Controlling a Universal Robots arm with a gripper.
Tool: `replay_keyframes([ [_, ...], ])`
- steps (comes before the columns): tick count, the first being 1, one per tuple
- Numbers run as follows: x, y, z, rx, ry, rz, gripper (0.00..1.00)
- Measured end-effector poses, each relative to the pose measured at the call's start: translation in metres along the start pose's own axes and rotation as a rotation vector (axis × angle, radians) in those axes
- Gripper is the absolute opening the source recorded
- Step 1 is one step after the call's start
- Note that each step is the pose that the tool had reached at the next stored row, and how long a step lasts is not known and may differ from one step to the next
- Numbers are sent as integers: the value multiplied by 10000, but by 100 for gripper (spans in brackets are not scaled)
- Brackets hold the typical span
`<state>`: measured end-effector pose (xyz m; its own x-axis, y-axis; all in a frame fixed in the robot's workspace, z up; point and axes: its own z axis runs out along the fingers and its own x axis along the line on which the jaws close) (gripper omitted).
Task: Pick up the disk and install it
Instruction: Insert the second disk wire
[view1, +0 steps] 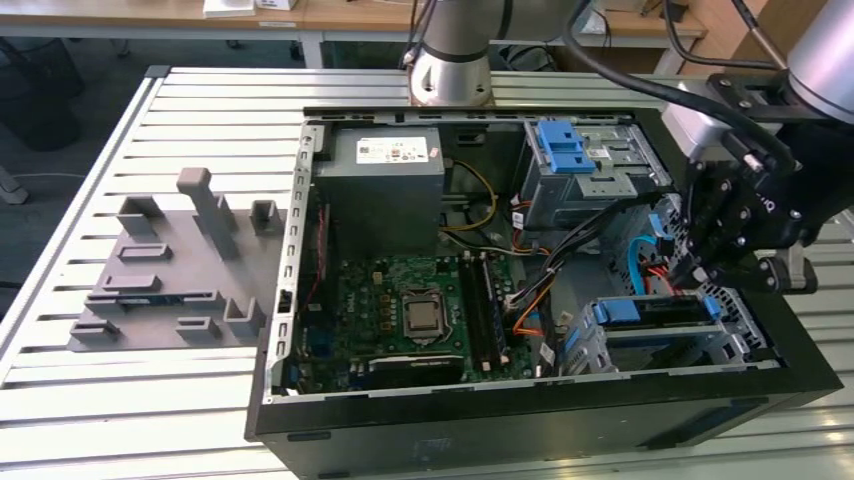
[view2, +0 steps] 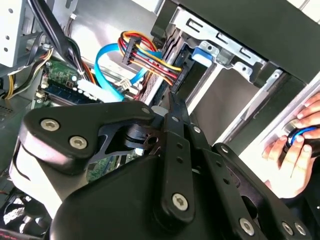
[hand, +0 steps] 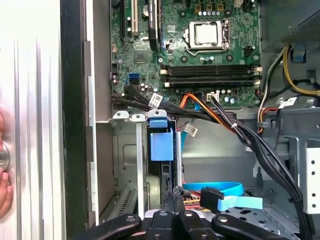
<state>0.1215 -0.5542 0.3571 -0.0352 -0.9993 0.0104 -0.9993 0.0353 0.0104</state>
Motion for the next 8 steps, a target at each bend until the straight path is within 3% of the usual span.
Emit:
replay_keyframes([
  [3, 1, 20, -33, 14, -1, 2, 11],
  [8, 5, 112, -36, 69, -1, 2, 11],
])
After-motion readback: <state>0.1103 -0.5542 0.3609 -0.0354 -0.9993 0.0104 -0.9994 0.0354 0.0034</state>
